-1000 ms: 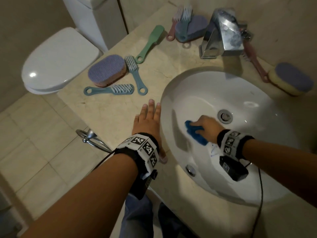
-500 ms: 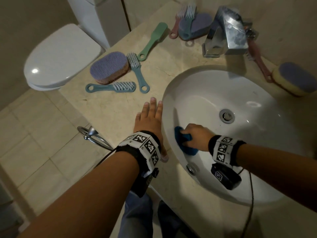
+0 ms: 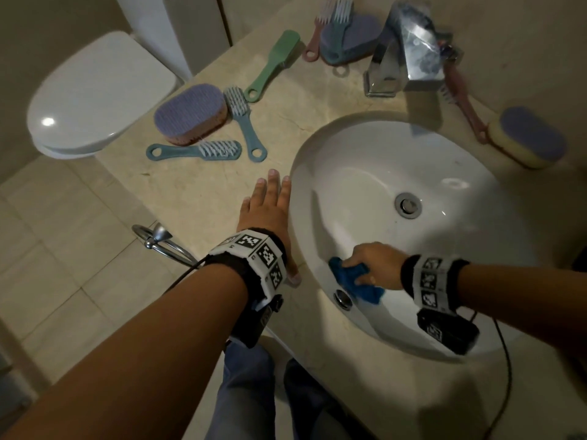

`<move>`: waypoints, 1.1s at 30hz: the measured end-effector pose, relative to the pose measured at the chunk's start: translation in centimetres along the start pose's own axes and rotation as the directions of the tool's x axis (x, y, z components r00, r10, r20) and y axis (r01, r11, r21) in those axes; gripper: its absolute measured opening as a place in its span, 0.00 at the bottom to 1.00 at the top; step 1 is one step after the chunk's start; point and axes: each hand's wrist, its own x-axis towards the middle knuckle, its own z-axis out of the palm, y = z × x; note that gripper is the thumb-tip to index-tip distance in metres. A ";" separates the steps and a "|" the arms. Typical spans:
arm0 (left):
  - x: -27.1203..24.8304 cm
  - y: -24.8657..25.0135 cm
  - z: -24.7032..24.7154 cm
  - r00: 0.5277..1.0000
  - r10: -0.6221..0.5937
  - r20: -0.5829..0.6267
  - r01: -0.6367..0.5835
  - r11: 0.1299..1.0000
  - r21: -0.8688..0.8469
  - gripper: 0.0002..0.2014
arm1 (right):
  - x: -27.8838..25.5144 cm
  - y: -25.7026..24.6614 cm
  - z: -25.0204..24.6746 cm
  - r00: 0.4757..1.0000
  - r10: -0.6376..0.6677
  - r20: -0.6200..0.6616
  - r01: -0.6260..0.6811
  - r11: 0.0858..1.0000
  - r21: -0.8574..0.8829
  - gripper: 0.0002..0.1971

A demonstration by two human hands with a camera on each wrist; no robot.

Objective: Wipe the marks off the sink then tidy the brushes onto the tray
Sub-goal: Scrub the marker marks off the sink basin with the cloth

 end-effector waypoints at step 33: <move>-0.1 0.0 0.1 0.999 0.000 -0.037 0.001 1.000 0.021 0.80 | -4.8 -1.0 0.0 0.971 -0.022 0.238 -0.005 0.993 0.114 0.17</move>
